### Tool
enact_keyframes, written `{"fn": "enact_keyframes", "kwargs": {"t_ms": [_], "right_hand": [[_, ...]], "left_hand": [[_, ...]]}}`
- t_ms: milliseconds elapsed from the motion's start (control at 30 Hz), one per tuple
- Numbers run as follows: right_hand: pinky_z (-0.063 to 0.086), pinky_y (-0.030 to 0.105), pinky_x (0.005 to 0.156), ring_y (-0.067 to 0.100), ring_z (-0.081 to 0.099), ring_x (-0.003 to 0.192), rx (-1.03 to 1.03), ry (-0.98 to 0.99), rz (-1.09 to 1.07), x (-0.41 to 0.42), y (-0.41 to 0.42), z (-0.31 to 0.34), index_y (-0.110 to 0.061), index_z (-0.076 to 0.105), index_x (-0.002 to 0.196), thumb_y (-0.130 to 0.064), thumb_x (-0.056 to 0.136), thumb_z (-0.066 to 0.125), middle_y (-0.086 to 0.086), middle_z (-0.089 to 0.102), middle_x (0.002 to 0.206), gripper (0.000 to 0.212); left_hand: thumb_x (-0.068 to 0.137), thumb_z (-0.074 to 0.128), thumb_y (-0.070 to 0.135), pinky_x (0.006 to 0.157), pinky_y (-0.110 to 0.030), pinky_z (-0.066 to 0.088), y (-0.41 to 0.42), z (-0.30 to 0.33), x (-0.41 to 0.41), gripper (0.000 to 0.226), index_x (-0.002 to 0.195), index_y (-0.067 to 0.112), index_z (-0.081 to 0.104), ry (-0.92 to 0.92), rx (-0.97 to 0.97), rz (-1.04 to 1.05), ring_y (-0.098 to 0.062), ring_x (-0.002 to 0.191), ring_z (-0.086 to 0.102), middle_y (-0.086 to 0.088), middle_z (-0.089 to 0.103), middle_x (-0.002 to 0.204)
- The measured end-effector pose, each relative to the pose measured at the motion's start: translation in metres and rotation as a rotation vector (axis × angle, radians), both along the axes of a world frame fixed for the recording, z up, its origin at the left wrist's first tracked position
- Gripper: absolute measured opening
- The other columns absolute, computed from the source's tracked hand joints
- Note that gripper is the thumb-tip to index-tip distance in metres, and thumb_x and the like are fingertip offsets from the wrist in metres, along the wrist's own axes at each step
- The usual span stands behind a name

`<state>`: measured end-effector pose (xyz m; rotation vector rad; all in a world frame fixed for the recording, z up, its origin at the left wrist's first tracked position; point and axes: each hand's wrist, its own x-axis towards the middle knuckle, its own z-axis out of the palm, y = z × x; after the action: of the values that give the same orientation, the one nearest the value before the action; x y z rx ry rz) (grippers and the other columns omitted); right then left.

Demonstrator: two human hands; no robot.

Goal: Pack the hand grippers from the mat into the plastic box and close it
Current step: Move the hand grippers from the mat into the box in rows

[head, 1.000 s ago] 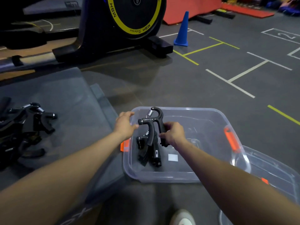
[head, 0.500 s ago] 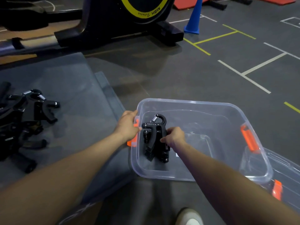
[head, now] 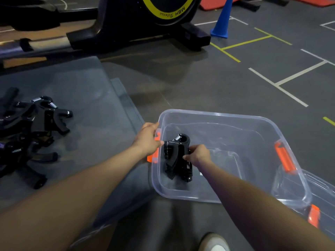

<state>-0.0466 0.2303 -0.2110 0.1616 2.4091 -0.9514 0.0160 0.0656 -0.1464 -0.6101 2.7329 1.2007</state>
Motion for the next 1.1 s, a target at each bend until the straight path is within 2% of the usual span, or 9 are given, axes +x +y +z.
{"fn": "enact_keyframes", "kwargs": {"t_ms": [100, 200, 300, 500, 700, 800, 900, 1000, 1100], "right_hand": [[0.049, 0.030, 0.097, 0.022, 0.064, 0.104, -0.078, 0.049, -0.032, -0.003, -0.006, 0.010, -0.006, 0.061, 0.121, -0.007, 0.075, 0.075, 0.011, 0.067, 0.117, 0.047], [0.044, 0.027, 0.097, 0.019, 0.060, 0.100, -0.145, 0.130, -0.014, -0.002, -0.019, 0.031, -0.005, 0.059, 0.124, -0.005, 0.077, 0.073, 0.012, 0.066, 0.119, 0.049], [0.046, 0.031, 0.097, 0.025, 0.060, 0.111, -0.212, 0.207, 0.003, 0.003, -0.039, 0.055, -0.005, 0.055, 0.129, -0.005, 0.080, 0.069, 0.014, 0.063, 0.122, 0.052], [0.044, 0.034, 0.099, 0.029, 0.058, 0.116, -0.236, 0.327, 0.160, 0.024, -0.100, 0.097, -0.002, 0.053, 0.128, -0.010, 0.081, 0.069, 0.015, 0.062, 0.125, 0.051], [0.043, 0.028, 0.096, 0.025, 0.060, 0.110, -0.294, 0.277, 0.314, 0.062, -0.179, 0.109, -0.004, 0.054, 0.128, -0.011, 0.079, 0.072, 0.015, 0.063, 0.121, 0.052], [0.042, 0.029, 0.097, 0.015, 0.051, 0.094, -0.314, 0.234, 0.382, 0.081, -0.217, 0.106, -0.002, 0.054, 0.127, -0.011, 0.080, 0.072, 0.009, 0.058, 0.102, 0.051], [0.043, 0.031, 0.097, 0.014, 0.048, 0.091, -0.336, 0.219, 0.434, 0.092, -0.253, 0.105, -0.002, 0.054, 0.126, -0.012, 0.080, 0.072, 0.002, 0.049, 0.097, 0.051], [0.041, 0.031, 0.100, 0.019, 0.054, 0.098, -0.370, 0.197, 0.456, 0.098, -0.280, 0.103, -0.002, 0.052, 0.128, -0.012, 0.081, 0.071, 0.005, 0.052, 0.100, 0.051], [0.041, 0.028, 0.098, 0.026, 0.058, 0.114, -0.383, 0.177, 0.460, 0.098, -0.298, 0.097, -0.004, 0.052, 0.128, -0.013, 0.082, 0.070, 0.014, 0.061, 0.118, 0.050]], "left_hand": [[0.083, 0.067, 0.010, 0.105, -0.026, 0.036, 0.001, 0.004, 0.002, 0.070, 0.144, 0.013, 0.033, -0.003, -0.034, -0.027, -0.023, 0.119, 0.049, -0.010, 0.038, 0.135], [0.086, 0.064, 0.014, 0.102, -0.023, 0.034, -0.004, 0.013, 0.005, 0.064, 0.143, 0.011, 0.034, -0.007, -0.053, 0.006, -0.025, 0.120, 0.049, -0.014, 0.039, 0.137], [0.086, 0.063, 0.014, 0.106, -0.028, 0.035, -0.018, 0.028, 0.012, 0.060, 0.141, 0.007, 0.037, 0.020, -0.026, 0.093, -0.028, 0.123, 0.049, -0.017, 0.041, 0.138], [0.085, 0.064, 0.015, 0.103, -0.030, 0.040, -0.070, 0.054, 0.057, 0.047, 0.129, 0.006, 0.049, 0.074, -0.052, 0.275, -0.027, 0.116, 0.055, -0.016, 0.051, 0.128], [0.084, 0.064, 0.015, 0.102, -0.027, 0.039, -0.135, 0.066, 0.117, 0.044, 0.126, 0.007, 0.052, 0.050, -0.151, 0.394, -0.025, 0.115, 0.056, -0.014, 0.053, 0.128], [0.083, 0.066, 0.016, 0.101, -0.028, 0.041, -0.165, 0.066, 0.141, 0.042, 0.122, 0.008, 0.055, 0.039, -0.170, 0.472, -0.027, 0.111, 0.057, -0.015, 0.055, 0.124], [0.083, 0.065, 0.016, 0.102, -0.028, 0.040, -0.189, 0.065, 0.157, 0.043, 0.123, 0.007, 0.053, 0.041, -0.181, 0.538, -0.025, 0.112, 0.056, -0.014, 0.054, 0.124], [0.085, 0.064, 0.016, 0.102, -0.029, 0.039, -0.207, 0.059, 0.160, 0.044, 0.125, 0.005, 0.052, 0.046, -0.168, 0.586, -0.026, 0.114, 0.055, -0.015, 0.052, 0.126], [0.086, 0.063, 0.020, 0.101, -0.032, 0.039, -0.221, 0.050, 0.148, 0.043, 0.125, 0.005, 0.051, 0.038, -0.180, 0.623, -0.028, 0.116, 0.054, -0.015, 0.052, 0.129]]}}
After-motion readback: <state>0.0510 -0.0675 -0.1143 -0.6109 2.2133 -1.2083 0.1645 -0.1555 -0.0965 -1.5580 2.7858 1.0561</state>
